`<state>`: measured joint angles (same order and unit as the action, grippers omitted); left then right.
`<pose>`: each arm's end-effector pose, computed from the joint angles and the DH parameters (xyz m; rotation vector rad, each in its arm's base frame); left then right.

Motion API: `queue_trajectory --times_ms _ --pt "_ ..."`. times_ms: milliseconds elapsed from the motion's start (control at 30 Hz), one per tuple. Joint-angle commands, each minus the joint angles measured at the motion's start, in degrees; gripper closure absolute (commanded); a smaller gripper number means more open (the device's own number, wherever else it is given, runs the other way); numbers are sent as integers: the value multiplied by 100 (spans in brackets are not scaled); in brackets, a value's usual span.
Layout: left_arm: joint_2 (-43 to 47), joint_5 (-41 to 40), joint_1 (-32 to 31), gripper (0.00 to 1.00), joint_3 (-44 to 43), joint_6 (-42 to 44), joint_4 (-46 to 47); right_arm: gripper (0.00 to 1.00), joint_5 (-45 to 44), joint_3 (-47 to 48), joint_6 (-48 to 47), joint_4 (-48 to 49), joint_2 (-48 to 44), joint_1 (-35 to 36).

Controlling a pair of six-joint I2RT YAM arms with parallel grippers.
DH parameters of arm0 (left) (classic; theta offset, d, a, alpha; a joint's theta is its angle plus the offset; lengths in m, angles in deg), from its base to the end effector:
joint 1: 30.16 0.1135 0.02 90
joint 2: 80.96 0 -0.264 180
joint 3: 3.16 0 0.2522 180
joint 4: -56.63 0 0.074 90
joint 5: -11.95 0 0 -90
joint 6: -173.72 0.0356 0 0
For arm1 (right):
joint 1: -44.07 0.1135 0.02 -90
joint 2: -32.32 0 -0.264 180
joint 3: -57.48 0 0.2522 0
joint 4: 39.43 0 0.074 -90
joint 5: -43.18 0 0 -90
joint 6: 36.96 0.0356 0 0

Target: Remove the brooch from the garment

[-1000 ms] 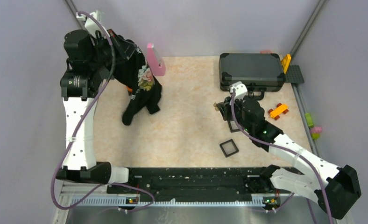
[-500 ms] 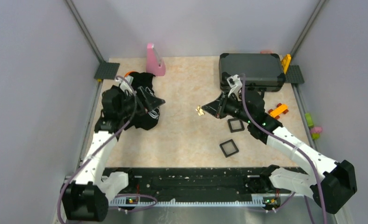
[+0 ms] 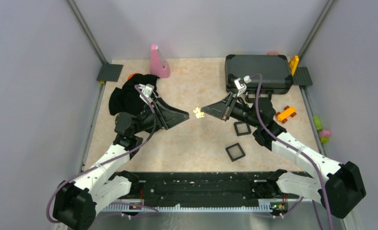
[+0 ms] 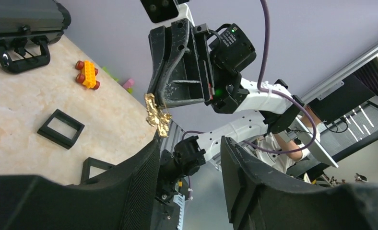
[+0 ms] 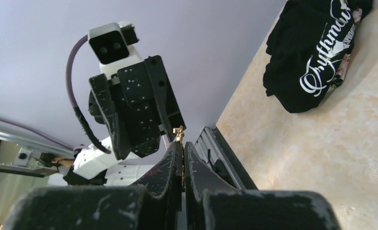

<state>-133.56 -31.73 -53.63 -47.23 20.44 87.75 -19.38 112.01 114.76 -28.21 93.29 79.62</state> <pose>0.1733 -0.1033 0.3237 0.3379 1.4912 -1.7253 0.1920 0.1574 0.3248 -0.0547 1.7600 1.6632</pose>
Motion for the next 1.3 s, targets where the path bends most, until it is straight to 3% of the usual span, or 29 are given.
queue_trajectory --times_ms 0,333,533,867,967,1033,1133,1267 --pt "-360 -155 -89 49 -50 -621 934 100 151 -23 320 568 -105 -31" --pt "-934 -353 -273 48 -243 -910 980 100 132 -184 293 686 -229 -13" --pt "-1095 -322 -357 65 -314 -984 1148 100 134 -201 271 689 -233 -13" --pt "-1286 -416 -466 68 -298 -944 1185 100 174 -248 236 650 -219 26" --pt "-1357 -361 -478 79 -296 -966 1292 100 174 -267 219 644 -212 48" --pt "-1382 -312 -476 99 -321 -938 1295 100 197 -250 198 635 -208 57" --pt "-1347 -285 -477 100 -290 -877 1257 100 301 -205 52 563 -226 66" --pt "-1259 -333 -471 100 -244 -822 1090 78 596 -133 -215 542 -242 66"
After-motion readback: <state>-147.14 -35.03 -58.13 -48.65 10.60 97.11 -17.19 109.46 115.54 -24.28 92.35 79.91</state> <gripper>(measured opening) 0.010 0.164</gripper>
